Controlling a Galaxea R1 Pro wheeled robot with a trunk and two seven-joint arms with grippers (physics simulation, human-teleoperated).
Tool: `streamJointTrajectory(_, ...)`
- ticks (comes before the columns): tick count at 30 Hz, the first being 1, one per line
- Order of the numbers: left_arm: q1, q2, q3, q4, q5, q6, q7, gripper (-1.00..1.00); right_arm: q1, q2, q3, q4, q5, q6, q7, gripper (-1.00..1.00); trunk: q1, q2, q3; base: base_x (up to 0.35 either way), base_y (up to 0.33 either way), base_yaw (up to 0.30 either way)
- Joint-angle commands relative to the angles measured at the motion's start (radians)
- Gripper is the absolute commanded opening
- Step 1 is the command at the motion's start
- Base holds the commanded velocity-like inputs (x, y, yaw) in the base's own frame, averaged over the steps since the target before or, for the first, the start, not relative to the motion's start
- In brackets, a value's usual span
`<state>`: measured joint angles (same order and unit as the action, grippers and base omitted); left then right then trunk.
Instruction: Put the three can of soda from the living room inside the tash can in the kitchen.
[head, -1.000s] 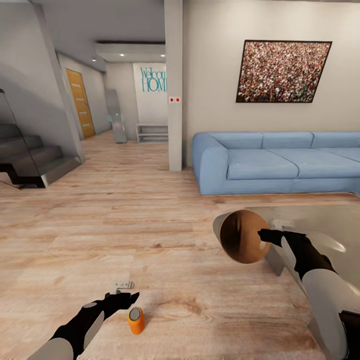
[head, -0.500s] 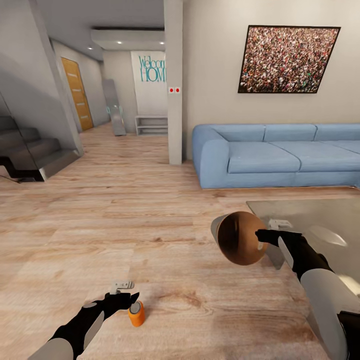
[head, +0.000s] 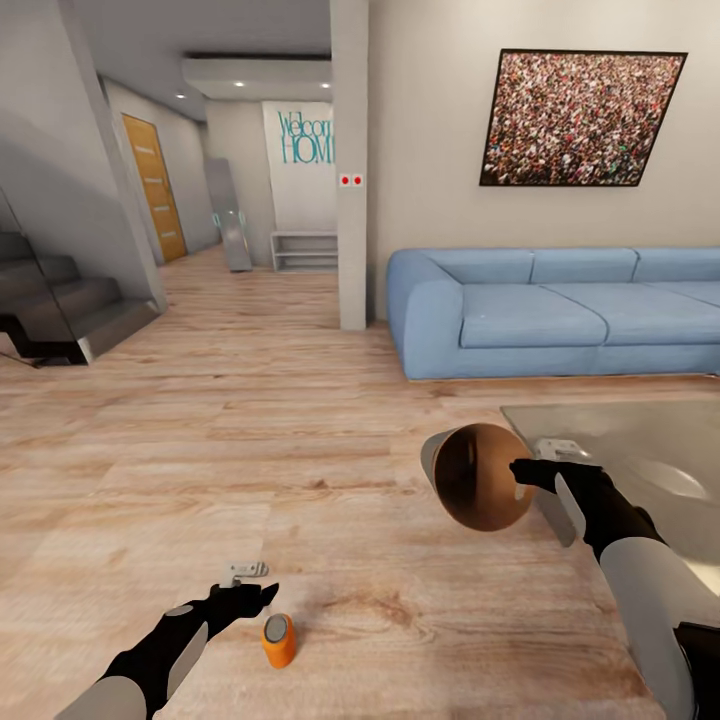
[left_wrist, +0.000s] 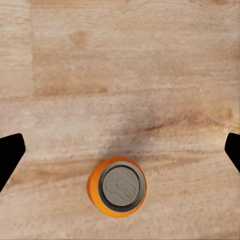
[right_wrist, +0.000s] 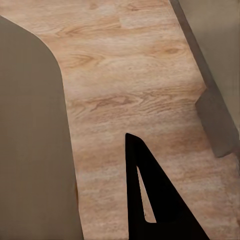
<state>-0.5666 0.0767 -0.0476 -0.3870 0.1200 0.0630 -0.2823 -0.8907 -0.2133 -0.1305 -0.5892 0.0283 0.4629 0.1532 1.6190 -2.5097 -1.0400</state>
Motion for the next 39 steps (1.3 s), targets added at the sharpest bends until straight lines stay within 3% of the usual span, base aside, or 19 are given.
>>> streamJointTrajectory(1,0.0,0.0,0.0,0.0,0.0,-0.001,0.0,1.0,-0.001,0.0,-0.002,-0.001,-0.007,0.0,0.0,-1.0,0.0,0.0,0.0,0.138,0.099,0.0)
streamJointTrajectory(15,0.0,0.0,-0.001,-0.001,0.0,-0.005,0.004,1.0,-0.001,0.0,-0.001,-0.001,-0.007,0.0,0.0,-1.0,0.0,0.0,0.0,0.03,0.021,0.0)
streamJointTrajectory(39,0.0,-0.001,0.0,0.0,-0.003,-0.003,0.006,1.0,-0.001,0.001,0.001,-0.001,-0.007,0.0,0.0,-1.0,0.011,-0.006,-0.093,0.0,0.0,0.0)
